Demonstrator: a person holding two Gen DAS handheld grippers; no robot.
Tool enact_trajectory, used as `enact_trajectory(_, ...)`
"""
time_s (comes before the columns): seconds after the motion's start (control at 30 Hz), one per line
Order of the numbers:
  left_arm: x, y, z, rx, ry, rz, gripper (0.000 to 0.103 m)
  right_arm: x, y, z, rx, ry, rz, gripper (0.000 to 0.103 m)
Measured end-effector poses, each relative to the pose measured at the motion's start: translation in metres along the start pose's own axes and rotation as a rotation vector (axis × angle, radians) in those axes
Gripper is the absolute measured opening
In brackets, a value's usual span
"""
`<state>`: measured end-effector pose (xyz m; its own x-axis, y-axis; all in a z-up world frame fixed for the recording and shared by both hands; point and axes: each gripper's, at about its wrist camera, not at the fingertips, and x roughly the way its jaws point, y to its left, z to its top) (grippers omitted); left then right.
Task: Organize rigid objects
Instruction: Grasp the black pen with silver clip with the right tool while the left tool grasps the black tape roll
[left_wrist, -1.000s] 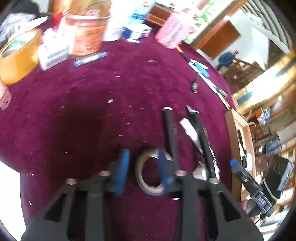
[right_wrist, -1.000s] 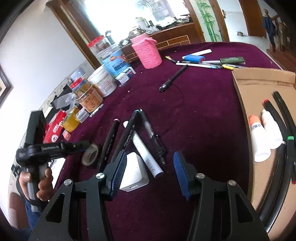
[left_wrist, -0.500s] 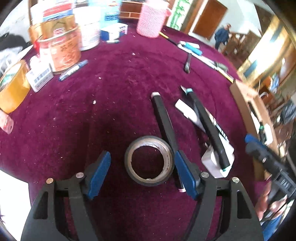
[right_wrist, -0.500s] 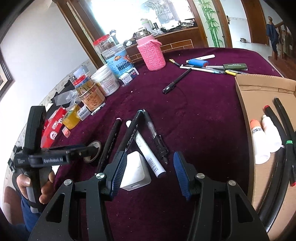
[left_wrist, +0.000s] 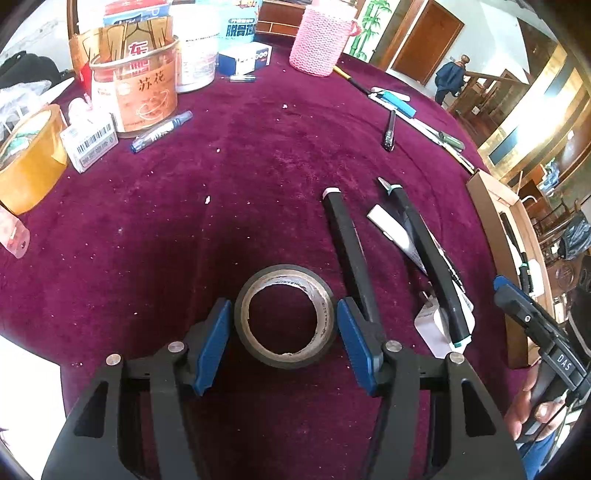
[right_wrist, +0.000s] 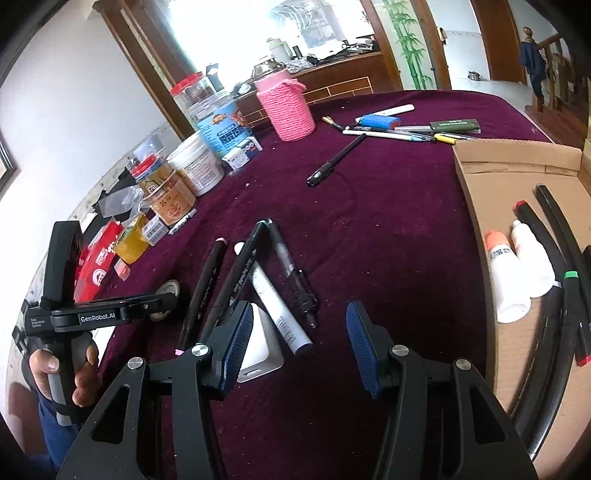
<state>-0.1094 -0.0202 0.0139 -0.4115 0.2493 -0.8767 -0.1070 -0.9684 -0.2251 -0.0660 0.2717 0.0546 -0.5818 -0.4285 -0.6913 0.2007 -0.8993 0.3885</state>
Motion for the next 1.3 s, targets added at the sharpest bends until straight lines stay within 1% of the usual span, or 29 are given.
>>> enact_trajectory(0.07,0.0,-0.004,-0.001,0.021,-0.009,0.02,0.059,0.001,0.0,0.001,-0.004,-0.001,-0.017,0.047)
enact_trajectory(0.13,0.001,-0.006,-0.001,0.033,-0.009,0.023,0.062,0.003,0.002,0.003,-0.032,0.004,-0.067,0.047)
enact_trajectory(0.2,0.004,-0.007,-0.001,0.036,0.003,0.015,0.065,0.006,0.003,0.005,-0.06,0.028,-0.118,0.034)
enact_trajectory(0.23,0.004,-0.007,-0.001,0.04,0.006,0.014,0.065,0.007,0.003,0.008,-0.071,0.044,-0.121,0.026)
enact_trajectory(0.27,0.004,-0.009,-0.001,0.052,0.003,0.017,0.064,0.009,0.002,0.012,-0.068,0.058,-0.11,0.025)
enact_trajectory(0.3,0.004,-0.011,-0.002,0.063,-0.001,0.013,0.059,0.011,0.001,0.018,-0.06,0.074,-0.102,0.025)
enact_trajectory(0.33,0.004,-0.013,-0.002,0.069,0.002,0.002,0.052,0.015,0.001,0.024,-0.064,0.09,-0.102,0.025)
enact_trajectory(0.4,0.004,-0.014,-0.002,0.076,0.008,-0.02,0.047,0.026,0.003,0.032,-0.087,0.14,-0.085,0.025)
enact_trajectory(0.43,0.004,-0.014,-0.002,0.075,0.005,-0.019,0.047,0.034,0.007,0.036,-0.102,0.174,-0.062,0.025)
enact_trajectory(0.47,0.004,-0.013,-0.002,0.07,0.006,-0.023,0.047,0.037,0.01,0.038,-0.108,0.183,-0.056,0.025)
enact_trajectory(0.57,0.004,-0.012,-0.002,0.064,0.01,-0.031,0.047,0.056,0.024,0.04,-0.169,0.234,-0.081,0.025)
enact_trajectory(0.6,0.004,-0.012,-0.002,0.061,0.011,-0.03,0.049,0.063,0.03,0.04,-0.197,0.244,-0.089,0.025)
enact_trajectory(0.67,0.005,-0.011,-0.001,0.056,0.012,-0.033,0.05,0.073,0.039,0.039,-0.242,0.257,-0.141,0.025)
enact_trajectory(0.7,0.005,-0.011,-0.002,0.056,0.012,-0.033,0.05,0.077,0.042,0.039,-0.259,0.249,-0.185,0.025)
enact_trajectory(0.77,0.005,-0.011,-0.001,0.058,0.01,-0.032,0.05,0.087,0.046,0.038,-0.292,0.264,-0.22,0.025)
enact_trajectory(0.8,0.005,-0.011,-0.001,0.059,0.006,-0.029,0.05,0.091,0.049,0.035,-0.324,0.262,-0.234,0.023)
enact_trajectory(0.83,0.005,-0.011,-0.002,0.061,0.003,-0.027,0.049,0.092,0.052,0.034,-0.341,0.254,-0.239,0.015)
enact_trajectory(0.87,0.003,-0.011,-0.002,0.061,0.001,-0.037,0.046,0.092,0.052,0.033,-0.332,0.249,-0.229,0.013)
enact_trajectory(0.97,-0.002,-0.007,-0.002,0.032,-0.009,-0.093,0.025,0.085,0.049,0.027,-0.316,0.227,-0.249,0.012)
enact_trajectory(1.0,-0.003,-0.006,-0.001,0.027,-0.016,-0.093,0.015,0.078,0.045,0.025,-0.287,0.212,-0.238,0.012)
enact_trajectory(1.07,-0.004,-0.005,-0.001,0.016,-0.024,-0.079,0.015,0.064,0.038,0.024,-0.237,0.191,-0.229,0.011)
enact_trajectory(1.2,-0.006,-0.006,-0.002,0.009,-0.036,-0.081,0.015,0.03,0.026,0.014,-0.165,0.128,-0.194,0.011)
enact_trajectory(1.3,-0.014,-0.005,-0.002,-0.005,-0.073,-0.092,0.015,0.012,0.017,0.008,-0.117,0.086,-0.16,0.011)
